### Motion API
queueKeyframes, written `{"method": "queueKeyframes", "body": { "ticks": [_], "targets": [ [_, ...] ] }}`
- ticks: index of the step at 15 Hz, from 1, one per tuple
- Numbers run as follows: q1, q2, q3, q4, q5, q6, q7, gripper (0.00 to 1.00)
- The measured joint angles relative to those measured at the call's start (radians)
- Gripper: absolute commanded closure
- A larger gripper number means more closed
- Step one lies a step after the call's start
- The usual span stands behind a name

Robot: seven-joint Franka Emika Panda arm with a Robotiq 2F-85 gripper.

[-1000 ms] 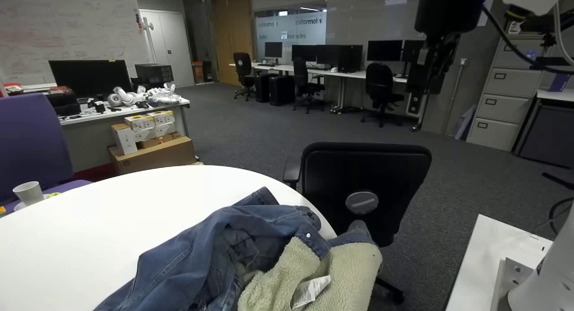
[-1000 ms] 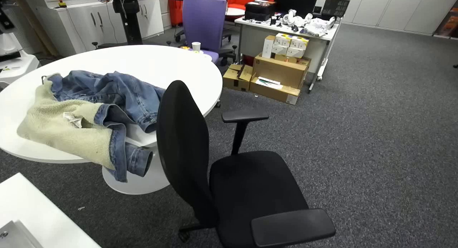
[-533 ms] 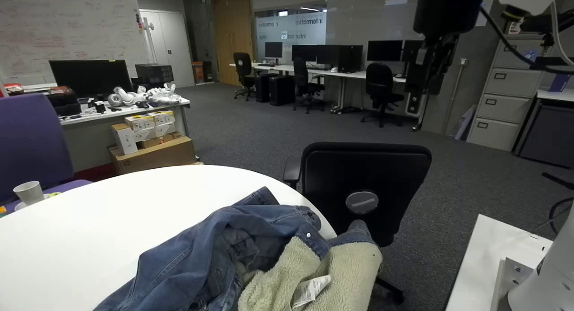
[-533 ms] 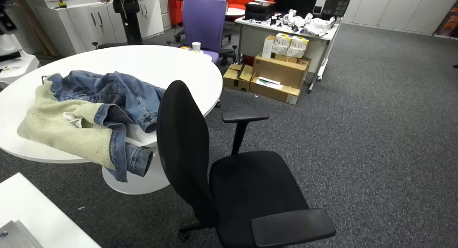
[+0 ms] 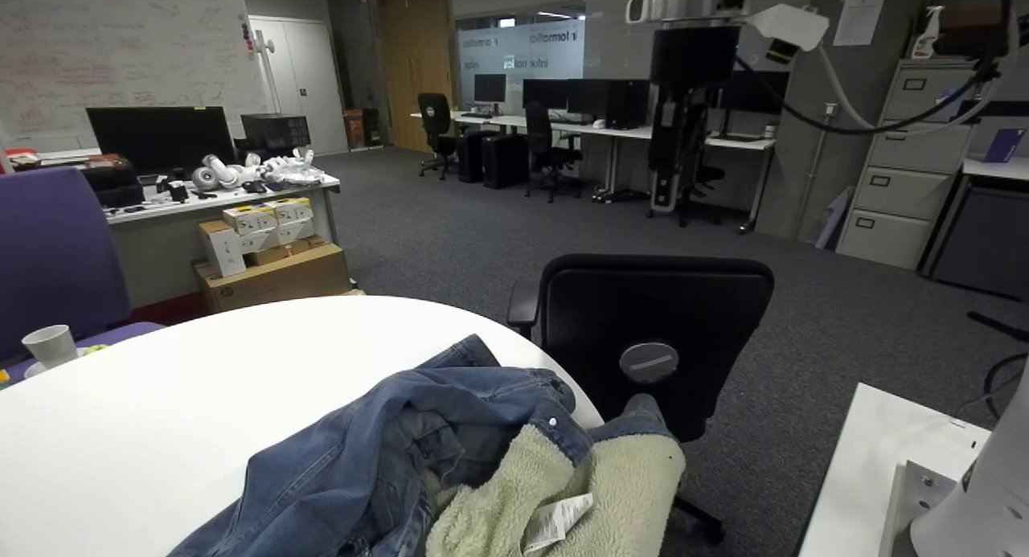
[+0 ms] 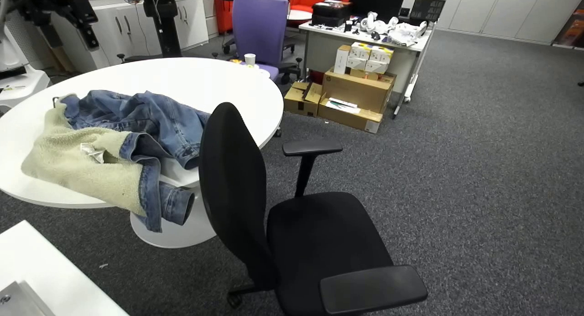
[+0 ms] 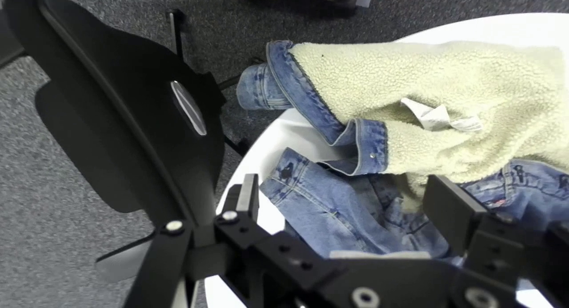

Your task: Put the blue jacket on the backrest of the black chair

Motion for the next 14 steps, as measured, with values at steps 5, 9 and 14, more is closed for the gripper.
{"method": "queueKeyframes", "body": {
  "ticks": [5, 9, 14],
  "targets": [
    [0.14, 0.136, 0.049, 0.026, 0.088, 0.022, -0.085, 0.0],
    [0.149, 0.145, 0.06, 0.025, 0.088, 0.022, -0.072, 0.0],
    [0.15, 0.148, 0.044, 0.023, 0.097, 0.022, -0.075, 0.0]
  ]
}}
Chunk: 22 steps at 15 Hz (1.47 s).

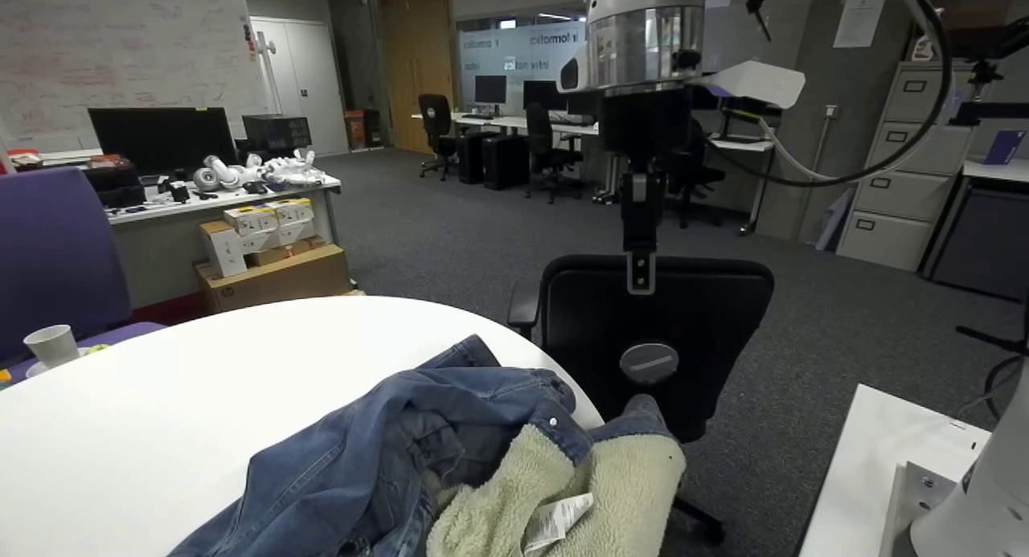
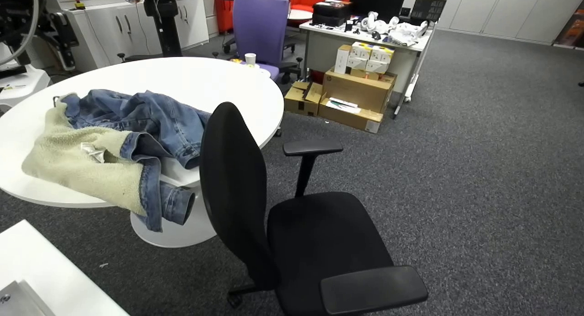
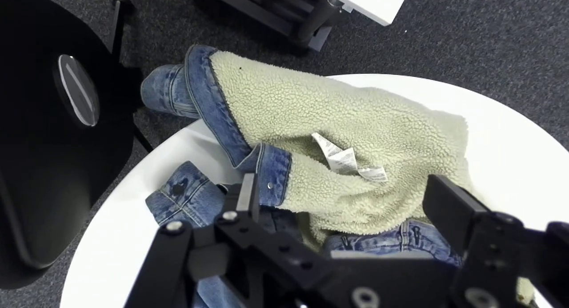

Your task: Put the blue jacket on the backrest of the black chair

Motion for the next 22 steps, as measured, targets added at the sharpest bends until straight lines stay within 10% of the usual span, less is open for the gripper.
{"method": "queueKeyframes", "body": {
  "ticks": [9, 22],
  "targets": [
    [0.021, 0.11, -0.026, 0.001, 0.138, 0.153, -0.242, 0.0],
    [0.105, 0.306, 0.144, 0.152, -0.178, 0.209, -0.242, 0.0]
  ]
}}
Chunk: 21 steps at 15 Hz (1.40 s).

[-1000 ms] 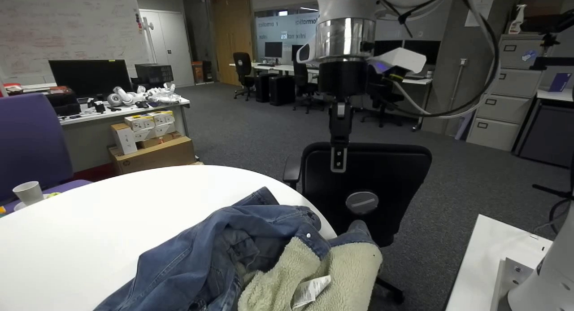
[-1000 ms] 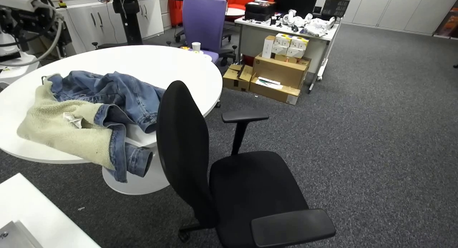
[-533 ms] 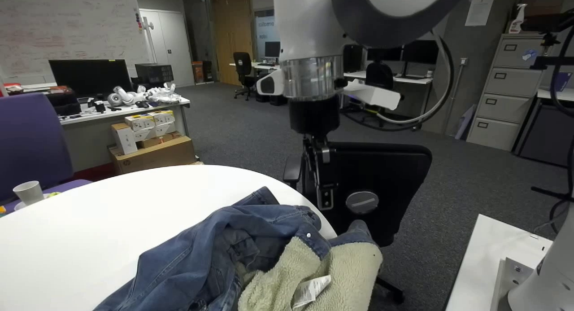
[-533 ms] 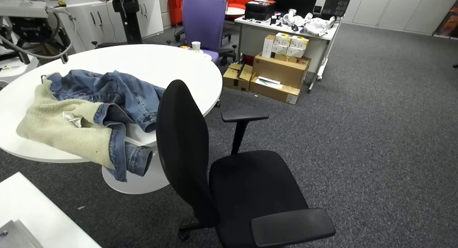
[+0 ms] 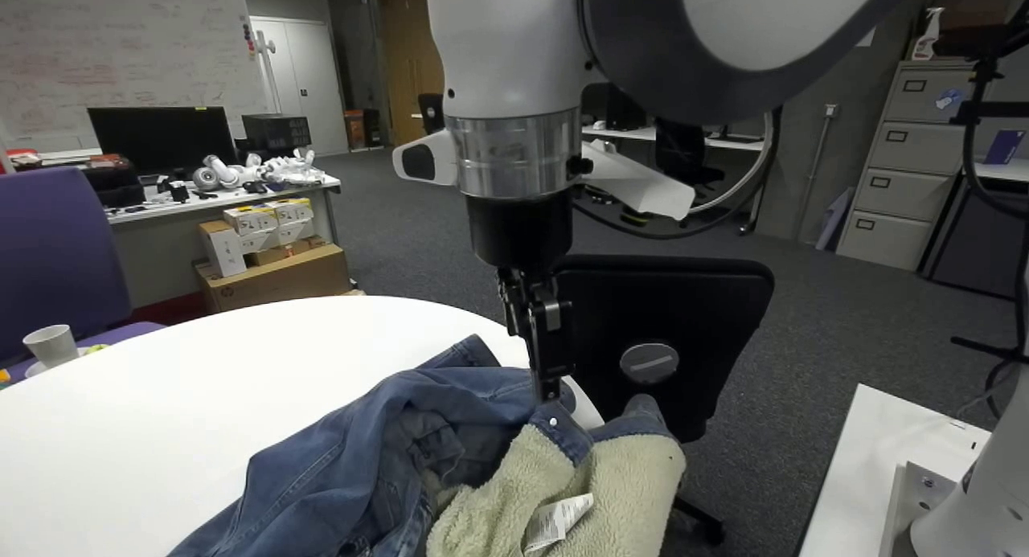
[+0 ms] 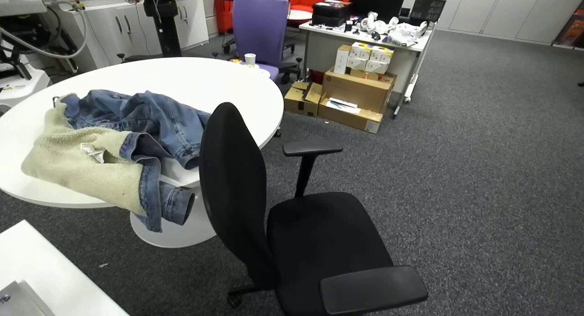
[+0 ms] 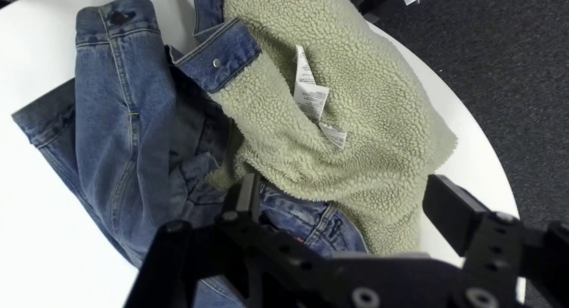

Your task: Put the blue jacket on the backrest of the black chair

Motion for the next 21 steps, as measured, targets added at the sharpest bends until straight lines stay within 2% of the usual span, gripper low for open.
{"method": "queueKeyframes", "body": {
  "ticks": [7, 9, 12, 15, 19, 21],
  "targets": [
    [0.0, 0.002, -0.002, -0.001, 0.004, 0.003, -0.006, 0.0],
    [0.0, 0.003, -0.004, -0.005, -0.002, 0.054, -0.043, 0.0],
    [-0.002, 0.037, -0.017, -0.009, -0.019, 0.202, -0.154, 0.0],
    [-0.005, 0.122, -0.035, -0.007, -0.013, 0.362, -0.292, 0.0],
    [-0.034, 0.271, -0.029, 0.014, 0.138, 0.54, -0.537, 0.0],
    [-0.063, 0.348, 0.001, 0.049, 0.23, 0.567, -0.663, 0.0]
  ]
}}
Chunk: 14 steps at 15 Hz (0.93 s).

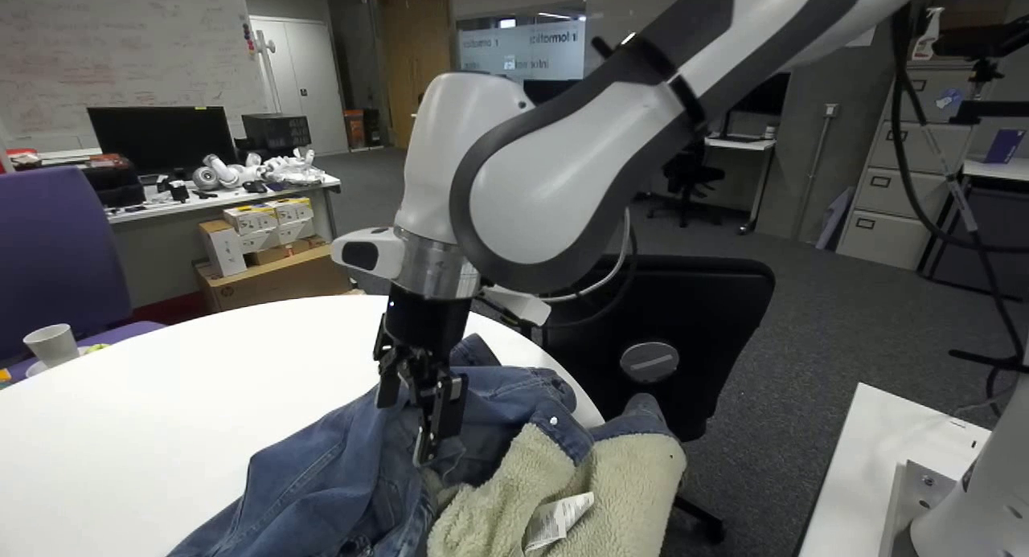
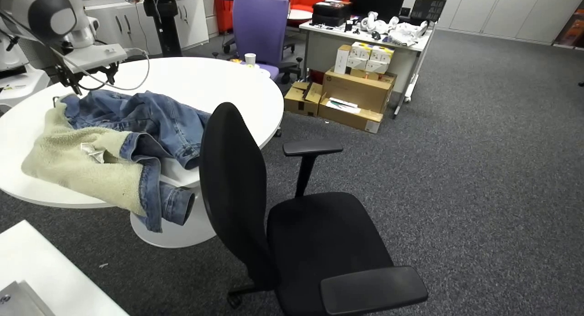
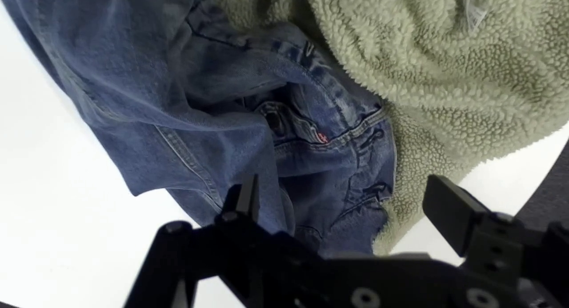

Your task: Put the blue jacket on the backrest of the black chair

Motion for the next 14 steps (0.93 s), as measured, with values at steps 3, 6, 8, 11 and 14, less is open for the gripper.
{"method": "queueKeyframes", "body": {
  "ticks": [3, 6, 8, 11, 14],
  "targets": [
    [-0.034, 0.107, 0.047, 0.066, 0.048, -0.002, -0.092, 0.0],
    [-0.034, 0.196, 0.086, 0.125, 0.04, -0.026, -0.106, 0.0],
    [-0.019, 0.246, 0.106, 0.165, 0.019, -0.055, -0.106, 0.0],
    [0.028, 0.313, 0.112, 0.238, -0.033, -0.114, -0.104, 0.0],
    [0.069, 0.37, 0.11, 0.315, -0.088, -0.156, -0.101, 0.0]
  ]
}}
